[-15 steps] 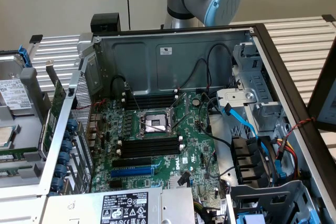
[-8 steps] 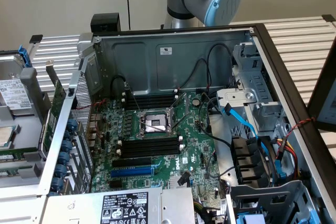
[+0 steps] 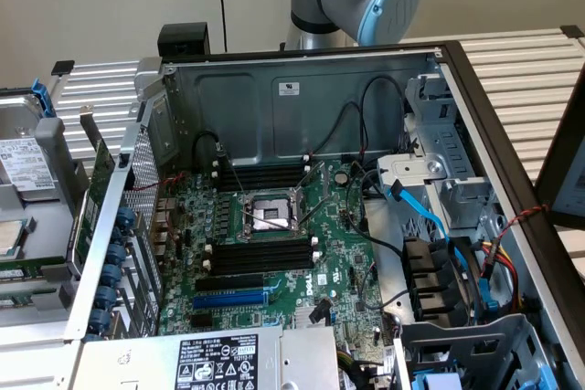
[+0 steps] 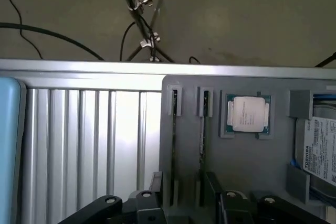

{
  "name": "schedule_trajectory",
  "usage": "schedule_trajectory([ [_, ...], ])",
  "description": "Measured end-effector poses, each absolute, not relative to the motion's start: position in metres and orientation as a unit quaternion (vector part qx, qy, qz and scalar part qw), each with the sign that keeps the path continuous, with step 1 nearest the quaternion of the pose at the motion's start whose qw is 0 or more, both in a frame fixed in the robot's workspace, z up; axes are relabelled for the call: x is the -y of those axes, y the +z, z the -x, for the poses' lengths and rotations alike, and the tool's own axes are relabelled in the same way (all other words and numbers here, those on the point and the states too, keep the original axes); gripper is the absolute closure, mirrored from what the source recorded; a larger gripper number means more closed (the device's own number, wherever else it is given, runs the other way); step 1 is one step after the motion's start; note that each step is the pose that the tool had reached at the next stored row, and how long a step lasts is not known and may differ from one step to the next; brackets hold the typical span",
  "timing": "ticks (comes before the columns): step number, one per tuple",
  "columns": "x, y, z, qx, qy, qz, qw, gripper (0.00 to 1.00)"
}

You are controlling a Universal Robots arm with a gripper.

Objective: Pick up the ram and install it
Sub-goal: 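Pick up the ram and move it above insertion slot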

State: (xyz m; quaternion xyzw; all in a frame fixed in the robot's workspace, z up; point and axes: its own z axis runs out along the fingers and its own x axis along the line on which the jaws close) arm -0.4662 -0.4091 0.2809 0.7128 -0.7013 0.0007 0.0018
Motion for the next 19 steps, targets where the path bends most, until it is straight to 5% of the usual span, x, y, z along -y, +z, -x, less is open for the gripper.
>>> schedule_trajectory([
  [19,0.409,0.246,0.46,0.699,0.001,-0.715,0.002,0.55],
])
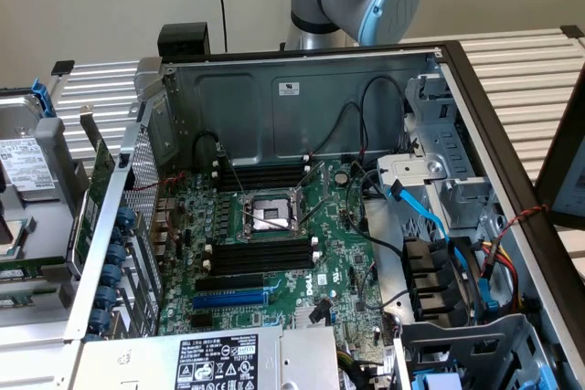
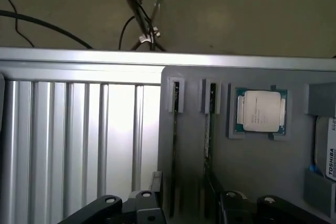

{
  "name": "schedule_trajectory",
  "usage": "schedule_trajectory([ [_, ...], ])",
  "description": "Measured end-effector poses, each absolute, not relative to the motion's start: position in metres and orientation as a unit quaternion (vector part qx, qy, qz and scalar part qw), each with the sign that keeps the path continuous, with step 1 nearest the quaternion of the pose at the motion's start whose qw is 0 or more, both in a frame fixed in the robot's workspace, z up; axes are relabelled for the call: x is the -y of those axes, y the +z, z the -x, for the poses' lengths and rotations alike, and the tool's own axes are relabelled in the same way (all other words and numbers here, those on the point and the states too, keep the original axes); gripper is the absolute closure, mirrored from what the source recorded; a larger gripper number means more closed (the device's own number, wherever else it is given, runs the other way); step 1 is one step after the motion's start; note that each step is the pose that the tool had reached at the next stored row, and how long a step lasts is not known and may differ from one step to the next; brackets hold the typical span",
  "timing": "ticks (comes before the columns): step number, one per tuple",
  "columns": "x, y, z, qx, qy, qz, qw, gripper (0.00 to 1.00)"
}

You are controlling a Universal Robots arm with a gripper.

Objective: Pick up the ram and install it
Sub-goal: 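Pick up the ram and move it above insertion slot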

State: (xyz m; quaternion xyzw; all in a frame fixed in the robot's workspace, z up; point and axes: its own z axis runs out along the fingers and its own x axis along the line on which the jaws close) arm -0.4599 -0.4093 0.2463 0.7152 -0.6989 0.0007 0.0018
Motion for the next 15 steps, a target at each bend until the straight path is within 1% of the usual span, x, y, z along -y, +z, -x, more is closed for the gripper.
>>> schedule_trajectory([
  [15,0.413,0.219,0.458,0.695,0.001,-0.719,0.002,0.55],
])
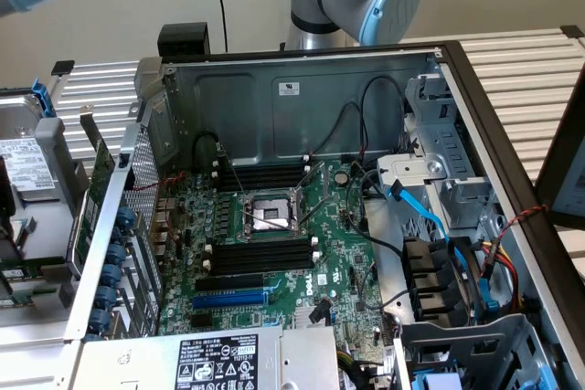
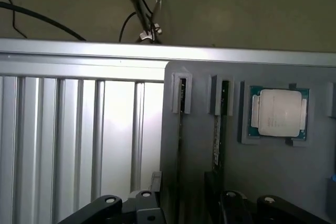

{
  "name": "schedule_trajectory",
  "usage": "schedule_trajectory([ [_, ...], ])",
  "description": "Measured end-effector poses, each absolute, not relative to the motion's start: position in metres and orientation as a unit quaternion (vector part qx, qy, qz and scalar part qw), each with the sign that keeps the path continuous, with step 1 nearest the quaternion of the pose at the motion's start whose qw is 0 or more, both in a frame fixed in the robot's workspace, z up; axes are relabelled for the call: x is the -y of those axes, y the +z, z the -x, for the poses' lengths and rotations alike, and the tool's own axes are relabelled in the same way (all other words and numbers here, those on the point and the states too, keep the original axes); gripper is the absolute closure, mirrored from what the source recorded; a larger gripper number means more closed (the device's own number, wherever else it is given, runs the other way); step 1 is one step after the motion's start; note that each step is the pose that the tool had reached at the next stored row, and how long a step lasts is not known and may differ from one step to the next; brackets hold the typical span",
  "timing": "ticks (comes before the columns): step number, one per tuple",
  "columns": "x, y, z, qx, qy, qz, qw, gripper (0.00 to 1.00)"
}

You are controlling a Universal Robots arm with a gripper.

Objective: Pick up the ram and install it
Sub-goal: 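Pick up the ram and move it above insertion slot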

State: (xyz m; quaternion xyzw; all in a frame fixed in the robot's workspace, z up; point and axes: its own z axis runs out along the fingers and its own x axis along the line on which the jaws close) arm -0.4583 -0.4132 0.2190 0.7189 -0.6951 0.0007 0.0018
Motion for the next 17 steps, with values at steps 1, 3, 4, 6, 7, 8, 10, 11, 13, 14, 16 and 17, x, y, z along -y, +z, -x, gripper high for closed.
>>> schedule_trajectory([
  [1,0.413,0.217,0.458,0.695,0.001,-0.719,0.002,0.55],
  [3,0.413,0.214,0.458,0.694,0.001,-0.72,0.002,0.55],
  [4,0.414,0.212,0.458,0.694,0.001,-0.72,0.002,0.55],
  [6,0.414,0.208,0.458,0.693,0.0,-0.721,0.002,0.55],
  [7,0.414,0.207,0.458,0.693,0.0,-0.721,0.002,0.55],
  [8,0.414,0.205,0.458,0.693,0.0,-0.721,0.002,0.55],
  [10,0.414,0.203,0.457,0.693,0.0,-0.721,0.002,0.55],
  [11,0.414,0.202,0.457,0.692,-0.001,-0.722,0.002,0.55],
  [13,0.414,0.2,0.457,0.692,-0.001,-0.722,0.002,0.55],
  [14,0.414,0.199,0.457,0.692,-0.001,-0.722,0.002,0.55],
  [16,0.414,0.198,0.457,0.691,-0.001,-0.723,0.002,0.57],
  [17,0.414,0.197,0.457,0.691,-0.001,-0.723,0.002,0.57],
])
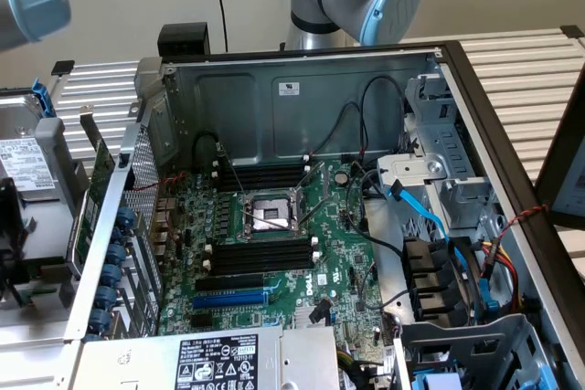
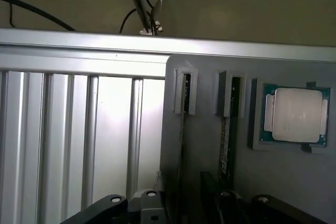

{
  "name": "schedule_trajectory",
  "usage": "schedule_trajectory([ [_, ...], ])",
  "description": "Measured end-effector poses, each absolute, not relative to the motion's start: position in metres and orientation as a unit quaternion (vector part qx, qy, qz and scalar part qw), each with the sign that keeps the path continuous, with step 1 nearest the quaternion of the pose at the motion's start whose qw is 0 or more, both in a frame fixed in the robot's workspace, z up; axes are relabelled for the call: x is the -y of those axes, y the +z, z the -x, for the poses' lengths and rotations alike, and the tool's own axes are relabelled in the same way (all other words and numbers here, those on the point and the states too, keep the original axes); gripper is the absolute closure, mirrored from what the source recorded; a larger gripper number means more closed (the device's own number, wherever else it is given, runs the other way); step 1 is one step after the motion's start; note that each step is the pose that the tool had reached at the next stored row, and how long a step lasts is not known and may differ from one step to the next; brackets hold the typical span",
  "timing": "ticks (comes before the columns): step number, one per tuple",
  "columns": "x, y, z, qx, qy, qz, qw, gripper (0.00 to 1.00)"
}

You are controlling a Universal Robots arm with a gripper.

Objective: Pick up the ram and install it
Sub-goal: 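Pick up the ram and move it above insertion slot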

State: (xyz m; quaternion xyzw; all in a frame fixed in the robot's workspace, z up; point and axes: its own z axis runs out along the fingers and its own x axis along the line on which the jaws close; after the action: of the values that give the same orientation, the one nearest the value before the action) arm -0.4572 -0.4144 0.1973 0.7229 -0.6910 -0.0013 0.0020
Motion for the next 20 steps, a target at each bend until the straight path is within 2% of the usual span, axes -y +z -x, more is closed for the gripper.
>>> schedule_trajectory([
  [4,0.415,0.198,0.457,0.69,-0.001,-0.723,0.002,0.82],
  [5,0.415,0.199,0.457,0.69,-0.002,-0.723,0.002,0.82],
  [6,0.415,0.204,0.457,0.69,-0.002,-0.723,0.002,0.87],
  [20,0.418,0.267,0.457,0.69,-0.002,-0.724,0.002,0.87],
])
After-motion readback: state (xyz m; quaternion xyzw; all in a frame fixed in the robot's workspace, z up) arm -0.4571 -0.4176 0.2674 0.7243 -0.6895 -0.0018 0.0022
